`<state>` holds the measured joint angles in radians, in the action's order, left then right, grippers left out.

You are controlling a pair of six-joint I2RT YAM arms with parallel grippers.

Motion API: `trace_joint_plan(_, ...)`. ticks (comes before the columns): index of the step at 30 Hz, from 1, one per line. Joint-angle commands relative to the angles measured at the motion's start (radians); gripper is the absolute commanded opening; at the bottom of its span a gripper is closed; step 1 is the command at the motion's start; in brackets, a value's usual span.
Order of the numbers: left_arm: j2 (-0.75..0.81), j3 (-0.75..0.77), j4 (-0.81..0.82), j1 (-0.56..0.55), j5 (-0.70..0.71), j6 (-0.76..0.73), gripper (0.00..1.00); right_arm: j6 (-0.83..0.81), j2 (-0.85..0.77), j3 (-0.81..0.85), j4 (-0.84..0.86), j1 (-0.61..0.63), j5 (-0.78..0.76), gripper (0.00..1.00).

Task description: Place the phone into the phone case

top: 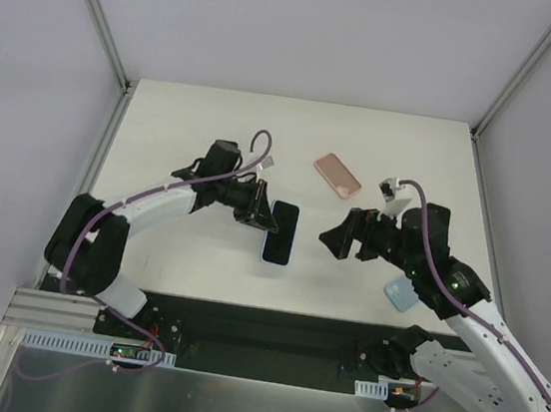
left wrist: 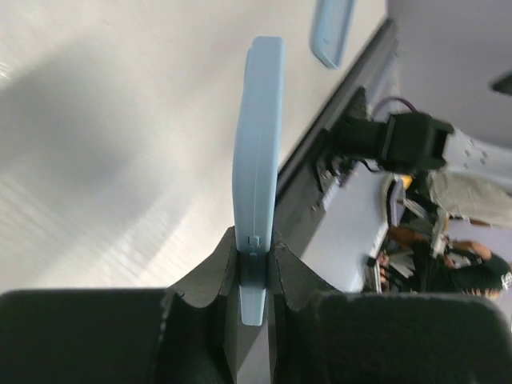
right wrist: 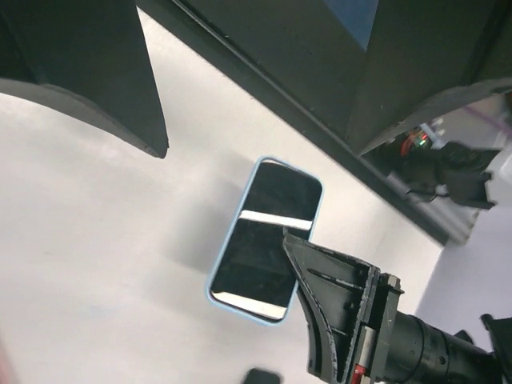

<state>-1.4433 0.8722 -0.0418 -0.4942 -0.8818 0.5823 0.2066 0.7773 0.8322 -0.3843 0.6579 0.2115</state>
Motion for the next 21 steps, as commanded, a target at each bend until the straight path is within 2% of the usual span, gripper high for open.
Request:
trace_joint_plan(1, -0.144, 0.186, -0.131, 0.042, 0.11, -0.119, 0.0, -0.016, -0.042, -0.004, -0.142, -0.003, -0.25, 0.96)
trace_joint_plan(5, -0.303, 0.312, -0.158, 0.075, 0.107, -0.122, 0.0, -0.045, -0.073, -0.005, -0.171, -0.004, -0.233, 0.96)
trace_joint_plan(10, -0.42, 0.431, -0.158, 0.095, 0.078, -0.102, 0.0, -0.056, -0.102, -0.015, -0.186, -0.003, -0.251, 0.96)
trace_joint_plan(14, -0.517, 0.462, -0.158, 0.108, 0.057, -0.088, 0.0, -0.055, -0.115, -0.019, -0.191, -0.004, -0.264, 0.96)
trace_joint_plan(21, -0.571, 0.467, -0.182, 0.115, 0.078, -0.102, 0.0, -0.052, -0.116, -0.021, -0.211, -0.003, -0.271, 0.96)
